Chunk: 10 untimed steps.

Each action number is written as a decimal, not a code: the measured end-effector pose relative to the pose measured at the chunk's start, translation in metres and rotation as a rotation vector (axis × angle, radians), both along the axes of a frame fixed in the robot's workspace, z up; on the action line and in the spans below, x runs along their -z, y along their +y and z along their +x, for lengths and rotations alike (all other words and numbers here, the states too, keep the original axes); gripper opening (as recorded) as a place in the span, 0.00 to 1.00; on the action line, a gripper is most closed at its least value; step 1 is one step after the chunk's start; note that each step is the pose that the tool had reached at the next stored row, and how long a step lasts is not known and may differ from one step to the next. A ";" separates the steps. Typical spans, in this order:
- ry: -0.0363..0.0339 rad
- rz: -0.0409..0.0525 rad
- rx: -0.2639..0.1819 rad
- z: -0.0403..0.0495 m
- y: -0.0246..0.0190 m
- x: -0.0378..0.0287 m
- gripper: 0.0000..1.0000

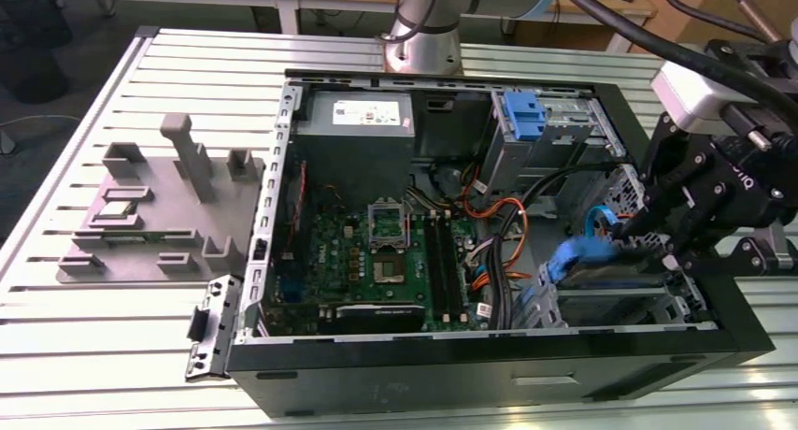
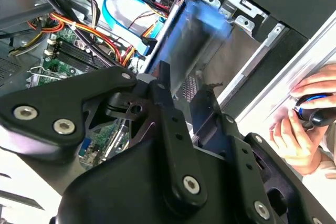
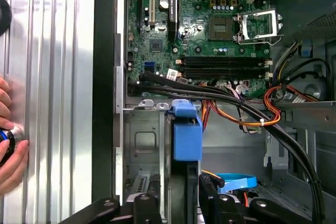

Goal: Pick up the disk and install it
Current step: 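Insert the disk into the insertion slot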

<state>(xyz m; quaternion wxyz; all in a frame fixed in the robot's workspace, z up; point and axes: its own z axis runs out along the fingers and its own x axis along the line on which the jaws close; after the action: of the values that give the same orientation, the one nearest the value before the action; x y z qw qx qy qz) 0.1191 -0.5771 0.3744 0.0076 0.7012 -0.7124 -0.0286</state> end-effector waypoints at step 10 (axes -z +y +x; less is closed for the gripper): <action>-0.0214 0.0018 -0.003 -0.0053 0.0003 0.0048 0.42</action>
<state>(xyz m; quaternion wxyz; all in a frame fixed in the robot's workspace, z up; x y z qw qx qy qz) 0.1138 -0.5768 0.3696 -0.0006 0.7027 -0.7112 -0.0218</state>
